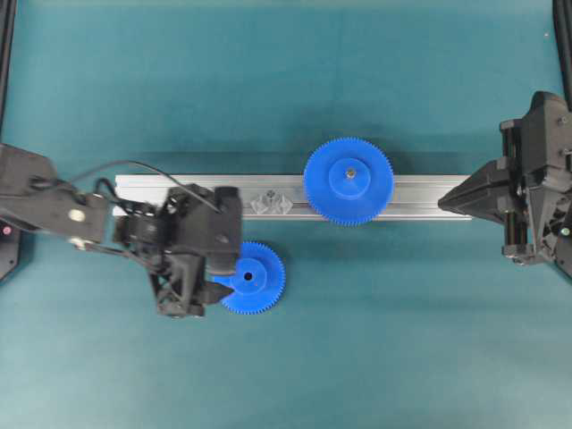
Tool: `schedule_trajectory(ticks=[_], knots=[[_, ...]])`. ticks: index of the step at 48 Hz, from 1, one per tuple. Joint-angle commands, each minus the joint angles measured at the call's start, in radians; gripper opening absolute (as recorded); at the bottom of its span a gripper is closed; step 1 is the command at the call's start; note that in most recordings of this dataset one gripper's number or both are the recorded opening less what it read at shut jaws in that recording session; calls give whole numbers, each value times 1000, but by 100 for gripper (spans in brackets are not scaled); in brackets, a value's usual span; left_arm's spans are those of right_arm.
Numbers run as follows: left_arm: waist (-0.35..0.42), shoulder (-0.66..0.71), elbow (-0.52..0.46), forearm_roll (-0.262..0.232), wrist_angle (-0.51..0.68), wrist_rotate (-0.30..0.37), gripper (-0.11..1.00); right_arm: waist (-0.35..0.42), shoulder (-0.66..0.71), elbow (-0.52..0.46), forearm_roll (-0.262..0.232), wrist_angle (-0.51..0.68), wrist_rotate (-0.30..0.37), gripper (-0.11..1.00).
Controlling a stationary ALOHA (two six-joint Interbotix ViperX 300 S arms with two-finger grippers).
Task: Find the location of the shaft and insert the small gear.
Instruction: 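Move the left gripper down toward the loose small blue gear, then close the left gripper on the small blue gear's hub and grip it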
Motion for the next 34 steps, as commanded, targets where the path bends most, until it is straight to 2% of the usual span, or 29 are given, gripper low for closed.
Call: schedule_trajectory(ticks=[1, 17, 34], knots=[[-5, 28, -48, 3, -5, 2, 91, 0, 0, -9, 2, -5, 9, 6], [-5, 112, -126, 6, 8, 23, 91, -3, -11, 3, 2, -8, 9, 6], [-6, 126, -132, 6, 71, 23, 91, -2, -48, 26, 2, -8, 9, 6]])
